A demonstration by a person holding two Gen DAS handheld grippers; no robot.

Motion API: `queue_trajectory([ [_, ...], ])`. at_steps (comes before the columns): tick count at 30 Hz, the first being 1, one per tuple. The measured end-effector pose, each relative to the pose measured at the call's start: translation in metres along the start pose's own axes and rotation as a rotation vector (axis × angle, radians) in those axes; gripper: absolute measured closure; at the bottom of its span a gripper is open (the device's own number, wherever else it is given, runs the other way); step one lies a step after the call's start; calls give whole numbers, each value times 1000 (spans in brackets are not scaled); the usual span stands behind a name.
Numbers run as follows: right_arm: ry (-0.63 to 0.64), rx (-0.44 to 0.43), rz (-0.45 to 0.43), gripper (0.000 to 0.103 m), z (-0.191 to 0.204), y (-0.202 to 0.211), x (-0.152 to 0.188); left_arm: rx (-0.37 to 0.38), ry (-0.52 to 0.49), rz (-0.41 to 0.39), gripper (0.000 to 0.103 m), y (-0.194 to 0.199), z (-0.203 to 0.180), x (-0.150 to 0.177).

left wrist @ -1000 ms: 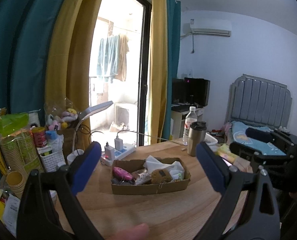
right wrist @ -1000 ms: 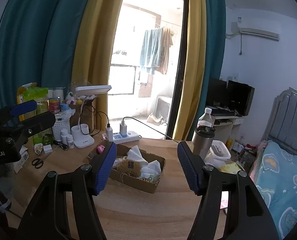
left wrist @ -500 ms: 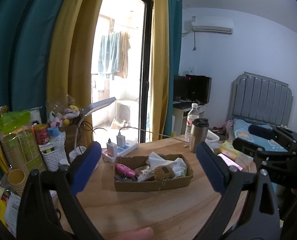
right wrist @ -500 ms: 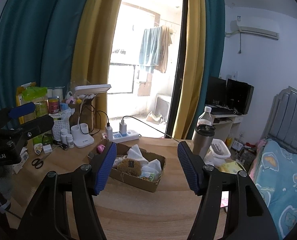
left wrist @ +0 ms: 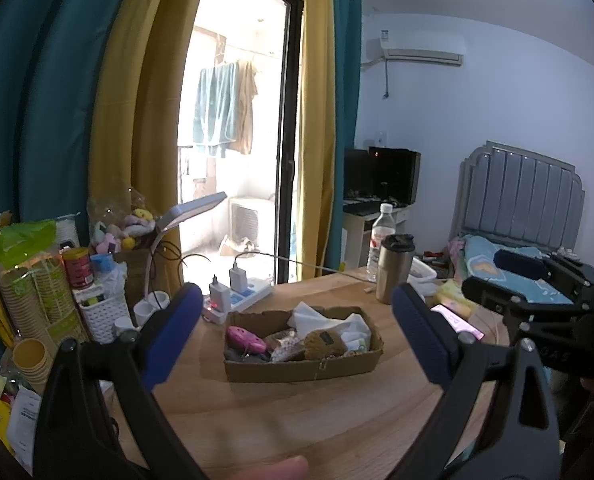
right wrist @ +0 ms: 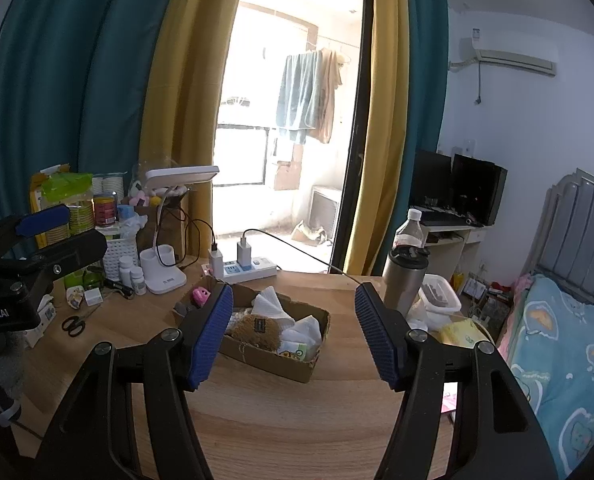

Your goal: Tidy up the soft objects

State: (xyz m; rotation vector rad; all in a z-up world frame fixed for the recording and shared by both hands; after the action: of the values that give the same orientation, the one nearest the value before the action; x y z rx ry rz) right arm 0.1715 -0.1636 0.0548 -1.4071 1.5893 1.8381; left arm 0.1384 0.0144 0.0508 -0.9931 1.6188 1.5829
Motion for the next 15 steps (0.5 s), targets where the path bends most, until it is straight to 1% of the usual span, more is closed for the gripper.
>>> queue_trajectory([
  [15,0,-9,2,36,0,1,3,-2,4,2,7,0,1,1],
])
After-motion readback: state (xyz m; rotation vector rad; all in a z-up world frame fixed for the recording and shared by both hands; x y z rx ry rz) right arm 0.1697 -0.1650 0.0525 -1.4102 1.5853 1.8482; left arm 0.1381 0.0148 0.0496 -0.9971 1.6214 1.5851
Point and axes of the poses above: each gripper's, at about its wrist camera, not at the fingertips, and y roughly against the way its jaws point, z to its left, x to its underside, the point moved 10 cm from there along -y, roughly the way its jaws point, and after that the axes turned 15 degrees about z, right-handed, at the moved point
